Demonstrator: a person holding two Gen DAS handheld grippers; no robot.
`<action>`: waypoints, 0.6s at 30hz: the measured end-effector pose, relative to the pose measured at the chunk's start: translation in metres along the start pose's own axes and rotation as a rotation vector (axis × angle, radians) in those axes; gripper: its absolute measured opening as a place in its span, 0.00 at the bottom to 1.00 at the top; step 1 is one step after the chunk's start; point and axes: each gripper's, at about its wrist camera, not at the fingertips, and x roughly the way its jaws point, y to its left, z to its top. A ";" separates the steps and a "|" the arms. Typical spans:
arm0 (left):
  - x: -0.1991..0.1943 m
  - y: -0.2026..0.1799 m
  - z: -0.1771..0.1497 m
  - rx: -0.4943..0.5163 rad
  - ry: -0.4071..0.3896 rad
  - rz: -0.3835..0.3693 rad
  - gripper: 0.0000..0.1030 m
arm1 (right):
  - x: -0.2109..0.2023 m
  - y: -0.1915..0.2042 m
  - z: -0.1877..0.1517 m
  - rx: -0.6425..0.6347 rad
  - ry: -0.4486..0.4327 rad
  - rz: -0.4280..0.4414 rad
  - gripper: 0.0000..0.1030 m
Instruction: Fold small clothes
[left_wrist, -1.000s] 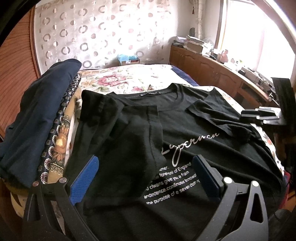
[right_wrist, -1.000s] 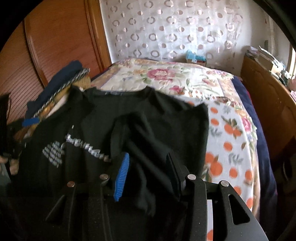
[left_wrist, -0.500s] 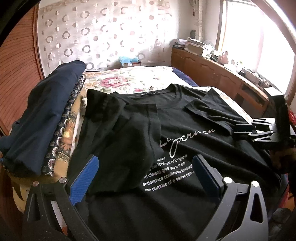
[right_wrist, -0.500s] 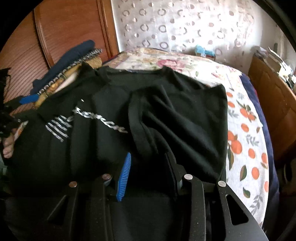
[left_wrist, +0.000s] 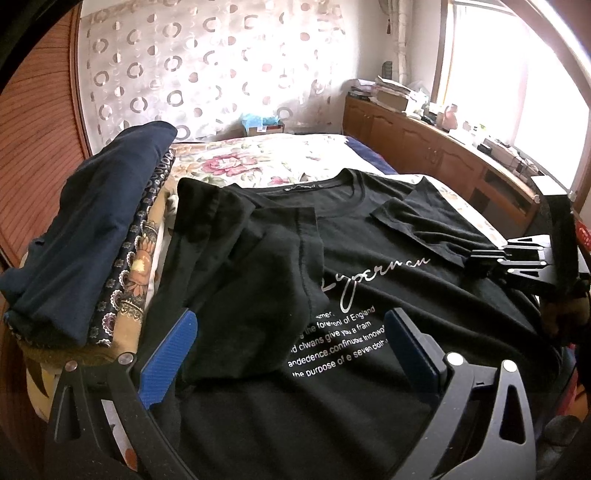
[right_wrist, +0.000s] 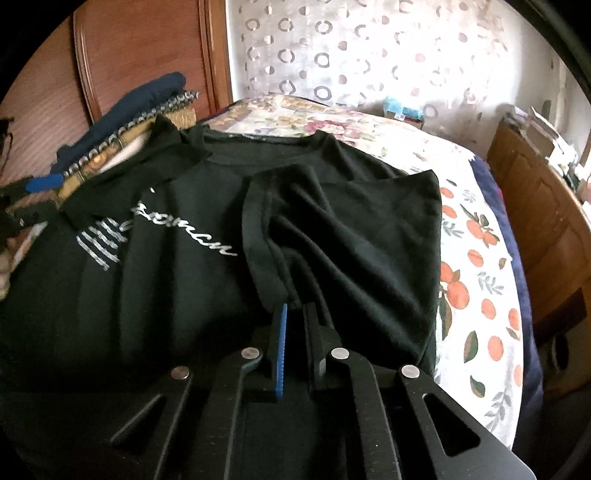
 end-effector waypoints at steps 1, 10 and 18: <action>0.000 0.000 0.000 0.000 0.001 0.001 0.99 | -0.004 0.000 0.000 0.009 -0.012 0.017 0.07; -0.001 0.000 0.000 -0.002 0.000 0.000 0.99 | -0.033 0.005 0.009 0.051 -0.070 0.145 0.07; -0.001 0.000 0.003 0.006 -0.001 0.002 0.99 | -0.022 0.012 0.010 0.045 -0.040 0.155 0.23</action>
